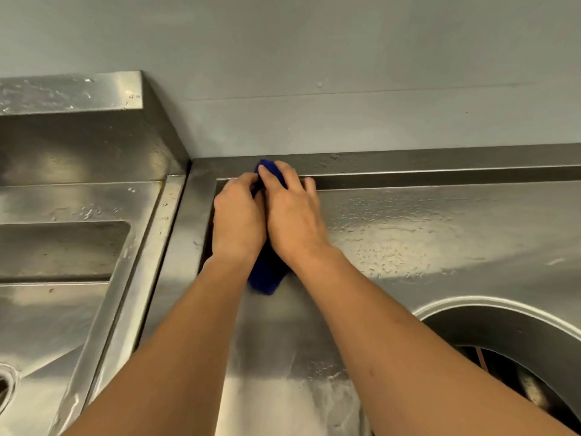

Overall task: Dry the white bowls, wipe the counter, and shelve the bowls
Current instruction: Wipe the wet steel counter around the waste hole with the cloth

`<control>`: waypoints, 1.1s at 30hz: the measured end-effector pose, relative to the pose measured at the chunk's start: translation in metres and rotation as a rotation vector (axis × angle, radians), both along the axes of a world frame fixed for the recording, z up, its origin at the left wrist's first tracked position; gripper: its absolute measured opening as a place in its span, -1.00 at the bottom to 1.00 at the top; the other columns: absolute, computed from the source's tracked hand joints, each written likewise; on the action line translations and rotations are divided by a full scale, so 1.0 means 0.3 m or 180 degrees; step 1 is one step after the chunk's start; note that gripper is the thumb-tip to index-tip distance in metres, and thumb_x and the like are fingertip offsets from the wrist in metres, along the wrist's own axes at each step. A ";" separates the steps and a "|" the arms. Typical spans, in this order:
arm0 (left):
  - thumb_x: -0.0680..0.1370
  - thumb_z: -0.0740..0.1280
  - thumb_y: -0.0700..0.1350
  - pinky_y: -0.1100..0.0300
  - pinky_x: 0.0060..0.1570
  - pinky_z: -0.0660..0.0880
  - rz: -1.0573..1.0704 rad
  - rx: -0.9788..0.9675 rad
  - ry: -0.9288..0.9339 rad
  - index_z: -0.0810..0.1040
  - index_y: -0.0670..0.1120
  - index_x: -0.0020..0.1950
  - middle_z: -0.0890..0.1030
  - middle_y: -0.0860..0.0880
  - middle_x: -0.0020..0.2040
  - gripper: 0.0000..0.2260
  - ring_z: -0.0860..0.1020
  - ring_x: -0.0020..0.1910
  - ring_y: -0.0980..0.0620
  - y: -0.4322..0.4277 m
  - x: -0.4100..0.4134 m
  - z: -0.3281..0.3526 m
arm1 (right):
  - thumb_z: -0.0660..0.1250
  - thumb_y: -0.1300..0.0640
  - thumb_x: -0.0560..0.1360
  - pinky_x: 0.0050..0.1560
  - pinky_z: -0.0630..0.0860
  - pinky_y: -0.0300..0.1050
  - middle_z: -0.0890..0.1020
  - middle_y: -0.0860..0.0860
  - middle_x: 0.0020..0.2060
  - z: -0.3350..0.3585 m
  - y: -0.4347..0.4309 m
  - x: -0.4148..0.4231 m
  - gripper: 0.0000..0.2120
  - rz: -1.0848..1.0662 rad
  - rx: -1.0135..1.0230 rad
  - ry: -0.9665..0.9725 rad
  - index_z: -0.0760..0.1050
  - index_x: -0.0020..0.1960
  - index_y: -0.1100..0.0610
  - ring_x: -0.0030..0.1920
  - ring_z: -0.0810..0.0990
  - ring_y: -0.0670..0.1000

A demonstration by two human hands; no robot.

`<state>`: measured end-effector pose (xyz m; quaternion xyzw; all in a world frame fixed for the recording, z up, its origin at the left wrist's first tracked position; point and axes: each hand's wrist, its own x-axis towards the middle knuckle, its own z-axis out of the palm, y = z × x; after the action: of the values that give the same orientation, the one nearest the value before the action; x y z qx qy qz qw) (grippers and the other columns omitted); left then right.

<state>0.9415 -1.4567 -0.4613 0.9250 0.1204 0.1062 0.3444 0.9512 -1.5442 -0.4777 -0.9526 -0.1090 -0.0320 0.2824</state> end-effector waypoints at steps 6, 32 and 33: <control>0.71 0.20 -0.22 0.31 -0.24 0.32 -0.0401 -0.0174 0.0053 0.67 -0.16 0.15 0.57 -0.15 -0.01 -0.76 0.54 -0.13 -0.04 -0.266 0.012 -0.044 | 0.15 0.14 0.67 0.34 0.38 -0.01 0.21 -0.02 0.59 -0.009 -0.284 -0.039 -0.50 -0.0287 -0.0135 -0.0032 0.22 0.59 -0.05 0.30 0.32 0.14; 0.73 0.17 -0.05 0.25 -0.29 0.24 -0.1627 -0.0428 0.0274 0.49 0.10 -0.10 0.32 0.16 -0.19 -0.77 0.37 -0.30 0.20 -1.672 -0.021 -0.119 | 0.10 0.08 0.69 0.40 0.32 -0.01 0.33 0.02 0.54 -0.013 -1.653 -0.215 -0.56 -0.1559 -0.0806 -0.0009 0.30 0.55 0.03 0.37 0.37 0.15; 0.73 0.16 -0.05 0.30 -0.33 0.20 -0.1583 -0.0433 0.0284 0.44 0.11 -0.16 0.33 0.15 -0.19 -0.74 0.37 -0.31 0.22 -1.689 -0.013 -0.120 | 0.09 0.09 0.69 0.41 0.32 -0.01 0.34 0.02 0.53 -0.013 -1.668 -0.209 -0.57 -0.1550 -0.0838 -0.0058 0.31 0.54 0.05 0.39 0.36 0.14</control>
<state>0.9375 -1.9634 -0.4974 0.9046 -0.0888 -0.0309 0.4157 0.8886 -2.0447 -0.4815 -0.9789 0.1174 -0.0931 0.1391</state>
